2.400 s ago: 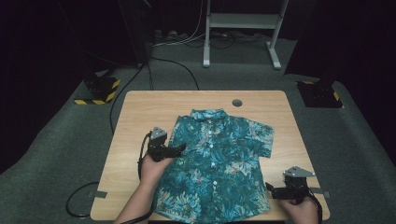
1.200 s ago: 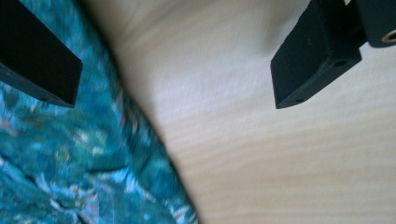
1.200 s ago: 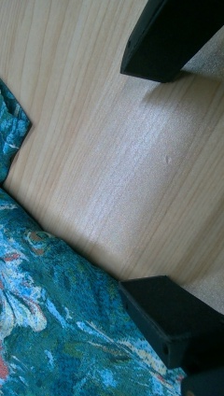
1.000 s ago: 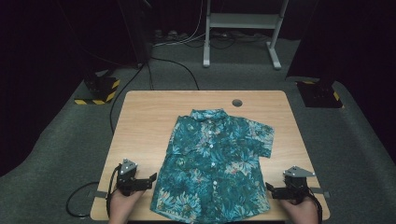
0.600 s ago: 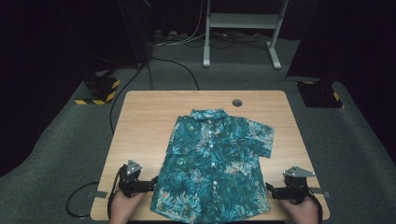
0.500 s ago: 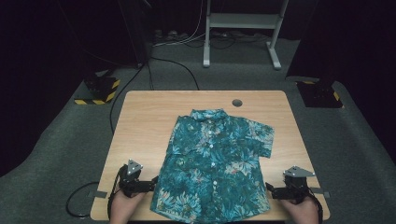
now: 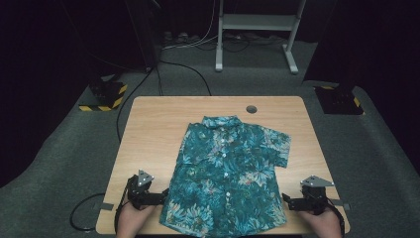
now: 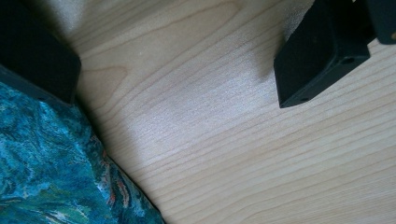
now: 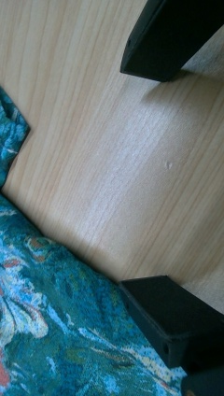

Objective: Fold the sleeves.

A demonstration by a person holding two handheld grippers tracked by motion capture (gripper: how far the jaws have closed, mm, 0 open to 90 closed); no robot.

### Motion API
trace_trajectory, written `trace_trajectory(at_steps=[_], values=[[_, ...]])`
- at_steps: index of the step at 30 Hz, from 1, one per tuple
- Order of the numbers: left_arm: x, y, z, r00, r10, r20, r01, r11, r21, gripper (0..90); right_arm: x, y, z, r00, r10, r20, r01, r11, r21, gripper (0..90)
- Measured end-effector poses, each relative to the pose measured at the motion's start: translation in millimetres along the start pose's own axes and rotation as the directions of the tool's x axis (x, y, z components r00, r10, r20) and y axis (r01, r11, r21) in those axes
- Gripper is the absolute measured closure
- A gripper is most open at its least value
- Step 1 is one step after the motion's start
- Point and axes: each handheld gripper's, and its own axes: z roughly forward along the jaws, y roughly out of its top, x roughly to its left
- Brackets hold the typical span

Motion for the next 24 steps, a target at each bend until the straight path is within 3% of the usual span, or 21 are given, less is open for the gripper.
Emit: trace_trajectory(at_steps=[10,14,24], values=[[-0.5,-0.3,-0.4,1.0,0.005,0.004,-0.005,1.0,-0.001,0.8,-5.2,13.3,-6.4,0.9994,0.033,0.009,-0.032,0.998,-0.055,0.3],[-0.6,-0.5,-0.6,1.0,0.005,0.003,-0.005,1.0,0.0,0.8,-10.2,20.1,-6.7,0.9971,0.075,0.007,-0.074,0.993,-0.096,0.4],[-0.9,-0.8,-1.1,1.0,0.007,0.006,-0.007,1.0,0.002,0.8,-19.7,36.4,0.3,0.9938,0.106,0.035,-0.1,0.985,-0.142,0.7]])
